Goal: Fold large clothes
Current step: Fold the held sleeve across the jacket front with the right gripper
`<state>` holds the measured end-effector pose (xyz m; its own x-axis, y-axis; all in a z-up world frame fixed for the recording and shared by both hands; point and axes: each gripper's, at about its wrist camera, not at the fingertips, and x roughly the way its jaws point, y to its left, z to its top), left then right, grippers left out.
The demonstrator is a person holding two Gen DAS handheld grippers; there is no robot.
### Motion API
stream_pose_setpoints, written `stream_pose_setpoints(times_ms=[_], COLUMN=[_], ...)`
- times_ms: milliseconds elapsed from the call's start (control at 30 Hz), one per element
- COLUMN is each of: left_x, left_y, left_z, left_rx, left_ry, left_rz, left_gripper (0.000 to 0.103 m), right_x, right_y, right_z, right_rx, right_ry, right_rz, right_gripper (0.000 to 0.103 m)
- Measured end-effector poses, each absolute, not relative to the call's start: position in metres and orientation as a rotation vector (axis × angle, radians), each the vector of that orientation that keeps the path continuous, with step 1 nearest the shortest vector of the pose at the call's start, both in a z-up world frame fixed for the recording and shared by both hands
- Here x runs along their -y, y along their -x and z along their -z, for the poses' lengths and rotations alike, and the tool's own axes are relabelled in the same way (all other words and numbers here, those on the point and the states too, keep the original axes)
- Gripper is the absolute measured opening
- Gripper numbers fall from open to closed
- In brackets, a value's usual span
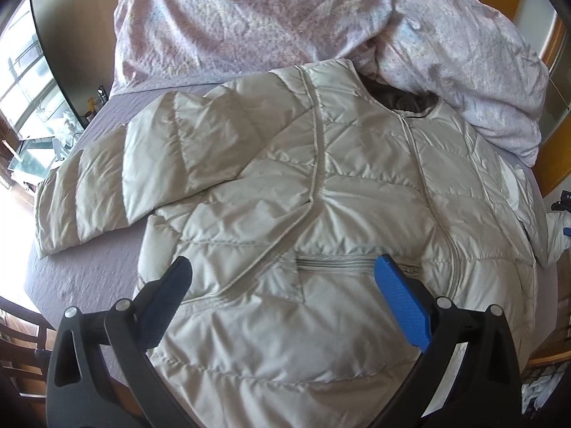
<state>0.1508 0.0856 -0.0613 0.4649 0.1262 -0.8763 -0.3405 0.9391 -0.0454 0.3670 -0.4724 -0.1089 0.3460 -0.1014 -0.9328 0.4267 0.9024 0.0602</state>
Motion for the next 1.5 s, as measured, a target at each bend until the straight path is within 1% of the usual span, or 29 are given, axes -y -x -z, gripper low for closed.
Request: stream_pose_setpoints(times_ms=[67,100,267,400,667,767,867,933,967,1000,1033,1067,1100,1133,1233,1333,1500], left_x=[-0.082,-0.081,-0.079,-0.075,-0.059,-0.054,-0.052,-0.051,-0.051,-0.051,-0.051,-0.051,-0.051,-0.051,-0.050,-0.052,-0.060], left_y=[-0.150,-0.150,-0.150,-0.152,-0.155,-0.155,-0.154,-0.154,-0.153,-0.153,-0.153,-0.153,-0.153,-0.152,-0.150,-0.148,-0.148], left_z=[0.061,0.060,0.061,0.060,0.057,0.056,0.056,0.056,0.056,0.055,0.056,0.056,0.056,0.055,0.054,0.052,0.051], left_rx=[-1.050,-1.049,-1.054,-1.055,-1.056,-1.055,-1.056,-1.055,-1.054,-1.053,-1.053,-1.053,-1.054,-1.054,-1.050,-1.045,-1.041], left_ry=[0.224,0.224,0.229,0.215,0.187,0.182,0.182,0.181,0.182,0.183,0.183,0.182,0.182,0.182,0.180,0.183,0.189], left_rz=[-0.286,-0.285,-0.292,-0.292,-0.276,-0.273,-0.276,-0.277,-0.277,-0.277,-0.276,-0.276,-0.274,-0.272,-0.263,-0.257,-0.250], left_gripper=[0.101,0.101,0.101,0.101,0.101,0.101,0.101,0.101,0.101,0.101,0.101,0.101,0.101,0.101,0.101,0.101,0.101], right_x=[0.487,0.495,0.544,0.572,0.588,0.591,0.591,0.591,0.591,0.591,0.590,0.590,0.590,0.589,0.583,0.572,0.542], right_y=[-0.361,-0.360,-0.354,-0.344,-0.349,-0.350,-0.348,-0.345,-0.344,-0.342,-0.341,-0.340,-0.339,-0.339,-0.340,-0.340,-0.348], right_z=[0.096,0.095,0.115,0.142,0.171,0.178,0.182,0.183,0.183,0.183,0.182,0.180,0.178,0.177,0.170,0.159,0.126], right_rx=[-1.089,-1.091,-1.140,-1.196,-1.276,-1.291,-1.303,-1.302,-1.301,-1.297,-1.295,-1.292,-1.287,-1.285,-1.271,-1.240,-1.180], right_ry=[-0.352,-0.364,-0.498,-0.571,-0.560,-0.552,-0.530,-0.522,-0.519,-0.515,-0.512,-0.515,-0.525,-0.530,-0.540,-0.547,-0.525], right_rz=[0.359,0.364,0.414,0.464,0.484,0.464,0.455,0.455,0.456,0.458,0.459,0.454,0.444,0.436,0.418,0.395,0.327], right_gripper=[0.084,0.084,0.084,0.084,0.084,0.082,0.072,0.061,0.057,0.048,0.037,0.031,0.022,0.016,0.009,0.007,0.007])
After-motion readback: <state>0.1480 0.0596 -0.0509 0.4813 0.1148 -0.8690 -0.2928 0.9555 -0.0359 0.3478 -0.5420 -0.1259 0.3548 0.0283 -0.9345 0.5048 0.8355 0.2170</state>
